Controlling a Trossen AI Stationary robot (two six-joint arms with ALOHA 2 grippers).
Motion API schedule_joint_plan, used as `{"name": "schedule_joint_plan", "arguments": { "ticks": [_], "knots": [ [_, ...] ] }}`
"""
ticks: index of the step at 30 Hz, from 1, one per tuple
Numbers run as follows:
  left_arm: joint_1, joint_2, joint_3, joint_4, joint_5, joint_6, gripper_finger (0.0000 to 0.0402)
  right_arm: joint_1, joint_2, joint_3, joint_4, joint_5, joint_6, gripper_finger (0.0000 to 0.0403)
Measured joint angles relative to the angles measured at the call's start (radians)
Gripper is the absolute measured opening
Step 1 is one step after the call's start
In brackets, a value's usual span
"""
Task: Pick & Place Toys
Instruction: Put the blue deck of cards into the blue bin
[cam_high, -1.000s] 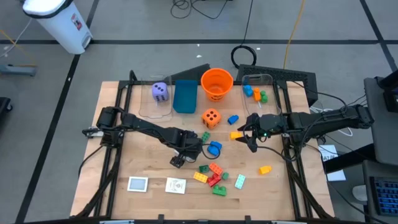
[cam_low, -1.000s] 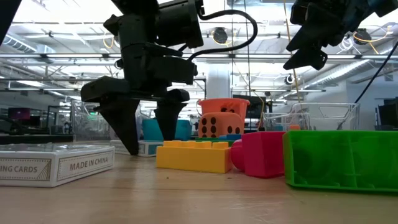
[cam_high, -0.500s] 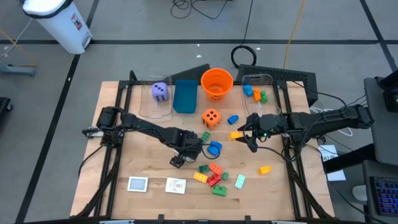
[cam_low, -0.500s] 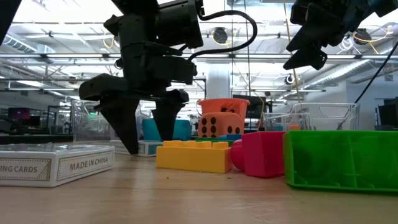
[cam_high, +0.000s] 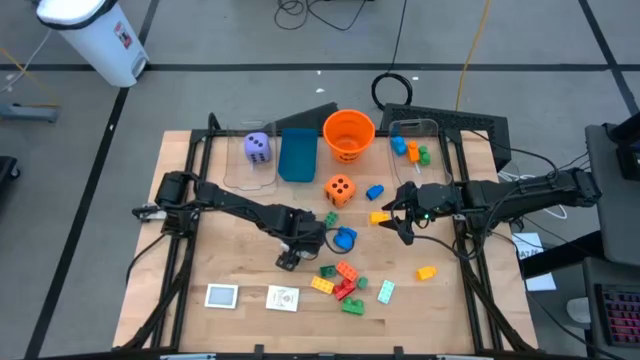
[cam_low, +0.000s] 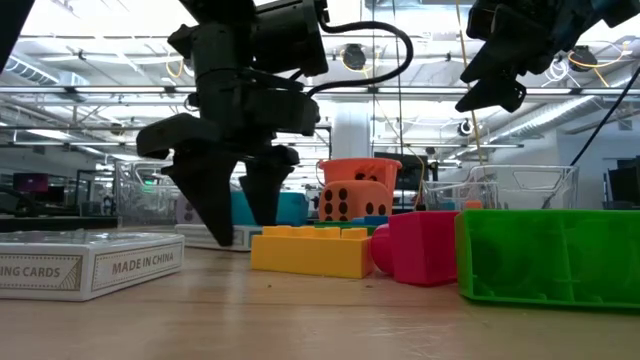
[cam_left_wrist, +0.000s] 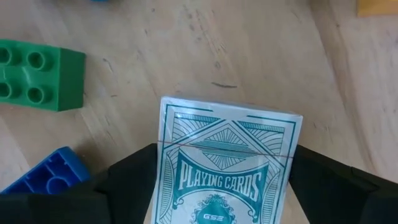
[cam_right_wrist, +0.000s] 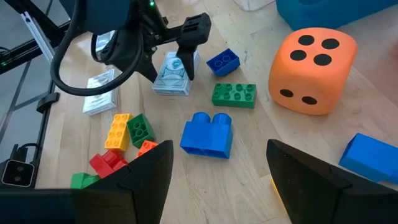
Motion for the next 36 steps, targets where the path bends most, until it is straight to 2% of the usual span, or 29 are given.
{"name": "schedule_joint_plan", "arguments": {
  "ticks": [5,8,12,17,22,27,36],
  "knots": [
    [0.0,-0.016,0.0,0.002,0.0,-0.067,0.0315,0.0,0.0,0.0,0.001,0.0,0.0,0.0251],
    [0.005,-0.05,0.0,0.003,-0.012,-0.107,0.0317,0.0,0.0,0.0,0.003,0.0,0.0,0.0251],
    [0.025,-0.112,0.0,0.003,-0.072,-0.154,0.0333,0.0,0.0,0.0,0.008,0.0,0.011,0.0251],
    [0.064,-0.232,0.0,0.005,-0.156,-0.193,0.0323,0.0,0.0,0.0,0.054,-0.004,0.058,0.0251],
    [0.105,-0.362,0.0,0.008,-0.247,-0.221,0.0317,0.0,0.0,0.0,0.225,-0.003,0.189,0.0251],
    [0.128,-0.439,0.001,0.007,-0.311,-0.233,0.0334,-0.018,0.01,0.002,0.382,0.022,0.39,0.0251],
    [0.138,-0.379,0.15,-0.037,-0.325,-0.216,0.0317,-0.085,0.134,0.002,0.496,-0.005,0.629,0.0251]
  ]
}}
